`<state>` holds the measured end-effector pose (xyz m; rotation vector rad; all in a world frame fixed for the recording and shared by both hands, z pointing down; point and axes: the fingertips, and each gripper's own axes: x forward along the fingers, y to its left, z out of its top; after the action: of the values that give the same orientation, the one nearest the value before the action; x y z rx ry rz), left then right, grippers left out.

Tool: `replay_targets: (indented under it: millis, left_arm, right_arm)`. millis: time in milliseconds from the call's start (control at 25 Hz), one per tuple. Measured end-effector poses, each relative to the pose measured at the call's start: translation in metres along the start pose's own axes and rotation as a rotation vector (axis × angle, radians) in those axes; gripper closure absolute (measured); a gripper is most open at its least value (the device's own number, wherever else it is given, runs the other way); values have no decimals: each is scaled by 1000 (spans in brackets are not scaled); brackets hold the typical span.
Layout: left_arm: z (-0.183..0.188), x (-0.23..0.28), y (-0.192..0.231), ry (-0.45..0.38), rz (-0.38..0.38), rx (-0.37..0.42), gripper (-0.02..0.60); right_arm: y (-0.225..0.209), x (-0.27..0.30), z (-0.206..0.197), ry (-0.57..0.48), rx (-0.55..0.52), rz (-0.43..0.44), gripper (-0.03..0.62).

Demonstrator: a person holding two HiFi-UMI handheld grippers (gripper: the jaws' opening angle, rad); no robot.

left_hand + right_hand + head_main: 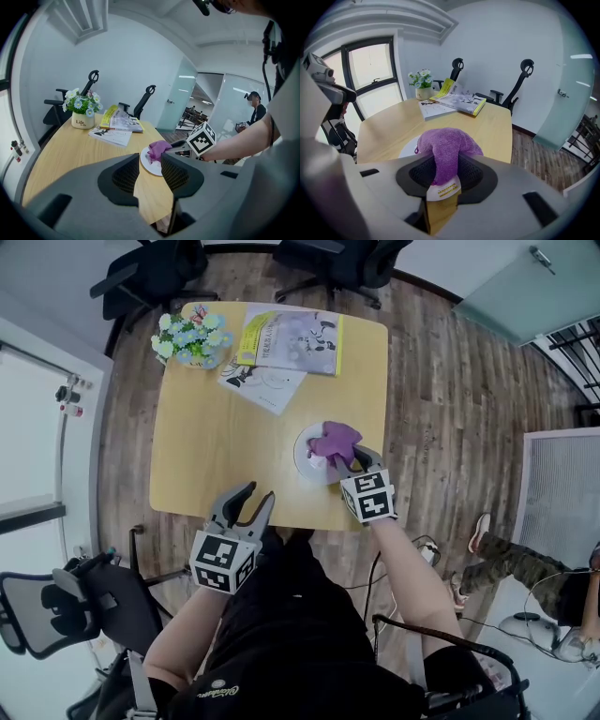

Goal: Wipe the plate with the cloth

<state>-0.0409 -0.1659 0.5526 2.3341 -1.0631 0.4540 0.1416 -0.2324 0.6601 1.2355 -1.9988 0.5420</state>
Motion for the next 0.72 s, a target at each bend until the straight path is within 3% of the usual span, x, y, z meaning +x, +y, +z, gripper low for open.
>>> replay_targets:
  millis: [720]
  left_arm:
    - [0,9,-7,14,-30,13,434]
  right_arm:
    - [46,-34,-36,-6,71,85,482]
